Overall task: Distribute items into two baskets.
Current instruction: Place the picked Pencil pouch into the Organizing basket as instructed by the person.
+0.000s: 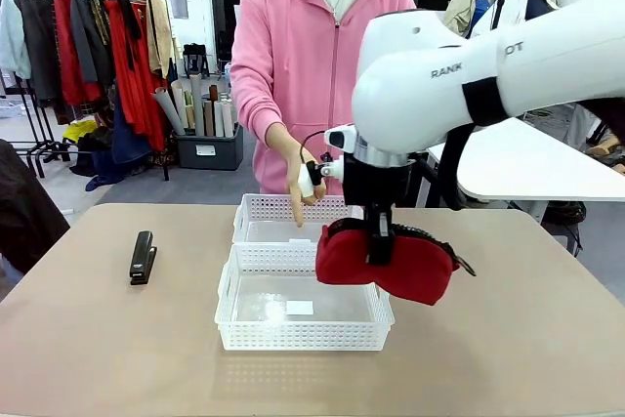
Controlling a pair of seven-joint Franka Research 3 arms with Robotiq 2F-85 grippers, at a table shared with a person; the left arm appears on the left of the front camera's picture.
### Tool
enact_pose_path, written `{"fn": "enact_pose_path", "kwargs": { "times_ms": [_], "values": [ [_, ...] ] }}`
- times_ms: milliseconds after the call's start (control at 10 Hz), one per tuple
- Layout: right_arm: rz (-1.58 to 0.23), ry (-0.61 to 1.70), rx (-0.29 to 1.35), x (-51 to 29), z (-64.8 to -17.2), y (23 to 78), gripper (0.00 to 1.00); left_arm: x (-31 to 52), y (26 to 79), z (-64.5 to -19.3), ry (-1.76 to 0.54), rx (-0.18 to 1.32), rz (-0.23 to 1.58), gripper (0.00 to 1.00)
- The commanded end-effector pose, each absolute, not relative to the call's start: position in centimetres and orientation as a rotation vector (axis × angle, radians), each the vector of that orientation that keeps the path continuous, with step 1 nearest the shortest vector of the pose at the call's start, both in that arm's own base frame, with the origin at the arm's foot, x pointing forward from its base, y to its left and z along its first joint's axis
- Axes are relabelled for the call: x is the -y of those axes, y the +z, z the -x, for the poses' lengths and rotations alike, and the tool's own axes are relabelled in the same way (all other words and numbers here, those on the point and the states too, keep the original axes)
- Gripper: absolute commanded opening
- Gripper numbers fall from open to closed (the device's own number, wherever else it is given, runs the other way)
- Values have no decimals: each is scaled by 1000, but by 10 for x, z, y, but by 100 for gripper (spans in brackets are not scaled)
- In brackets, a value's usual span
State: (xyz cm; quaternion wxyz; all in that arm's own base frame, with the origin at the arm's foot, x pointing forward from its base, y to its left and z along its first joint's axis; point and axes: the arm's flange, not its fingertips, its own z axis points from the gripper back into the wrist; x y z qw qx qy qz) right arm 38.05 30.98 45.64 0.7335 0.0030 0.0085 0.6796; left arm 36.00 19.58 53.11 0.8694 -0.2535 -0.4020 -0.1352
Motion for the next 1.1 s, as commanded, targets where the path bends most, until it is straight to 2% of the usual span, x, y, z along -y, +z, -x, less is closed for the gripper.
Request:
{"fn": "enact_pose_path", "kwargs": {
  "times_ms": [0, 1000],
  "values": [
    [-28, 1555, 7, -329, -396, 455, 0, -197, 530, -361, -297, 866, 543, 100],
    [42, 1630, -5, -411, -411, 409, 0, -197, 530, -361, -297, 866, 543, 100]
  ]
}}
